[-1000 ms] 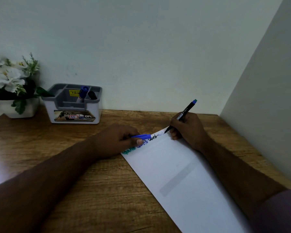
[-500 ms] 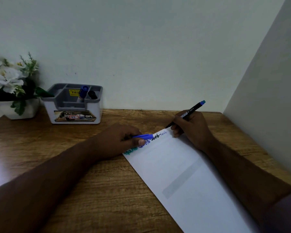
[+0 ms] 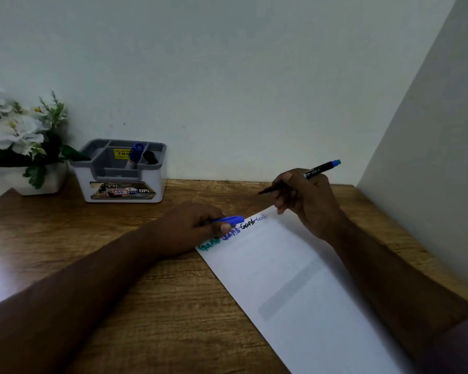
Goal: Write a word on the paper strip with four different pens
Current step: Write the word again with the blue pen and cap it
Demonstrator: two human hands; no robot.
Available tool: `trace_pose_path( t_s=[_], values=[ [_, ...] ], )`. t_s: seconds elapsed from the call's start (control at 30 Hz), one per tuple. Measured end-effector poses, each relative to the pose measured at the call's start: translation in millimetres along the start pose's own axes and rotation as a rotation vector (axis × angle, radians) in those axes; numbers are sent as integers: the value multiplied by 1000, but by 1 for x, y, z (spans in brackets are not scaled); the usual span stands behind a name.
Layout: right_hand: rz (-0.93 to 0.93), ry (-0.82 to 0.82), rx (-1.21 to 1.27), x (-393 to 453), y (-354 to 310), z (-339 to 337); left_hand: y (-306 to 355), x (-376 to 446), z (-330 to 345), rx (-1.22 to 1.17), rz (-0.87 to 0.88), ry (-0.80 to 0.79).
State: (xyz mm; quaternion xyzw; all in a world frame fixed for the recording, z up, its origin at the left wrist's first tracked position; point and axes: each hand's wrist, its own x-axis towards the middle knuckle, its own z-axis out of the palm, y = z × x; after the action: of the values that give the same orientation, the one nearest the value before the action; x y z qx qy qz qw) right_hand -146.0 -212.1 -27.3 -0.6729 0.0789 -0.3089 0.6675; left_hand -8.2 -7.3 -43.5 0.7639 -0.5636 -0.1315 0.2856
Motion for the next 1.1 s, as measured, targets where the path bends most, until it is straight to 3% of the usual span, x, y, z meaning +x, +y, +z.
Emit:
trace_pose_path(
  t_s=[0.1, 0.23, 0.6, 1.1],
  values=[
    [45, -192, 46, -5, -2, 9, -1, 1, 0, -21, -8, 10],
    [55, -272, 43, -8, -4, 16, -2, 1, 1, -48, -16, 10],
    [11, -162, -2, -9, 0, 14, -1, 0, -2, -63, -15, -4],
    [110, -216, -60, -13, 9, 34, -6, 4, 1, -131, -30, 21]
  ],
)
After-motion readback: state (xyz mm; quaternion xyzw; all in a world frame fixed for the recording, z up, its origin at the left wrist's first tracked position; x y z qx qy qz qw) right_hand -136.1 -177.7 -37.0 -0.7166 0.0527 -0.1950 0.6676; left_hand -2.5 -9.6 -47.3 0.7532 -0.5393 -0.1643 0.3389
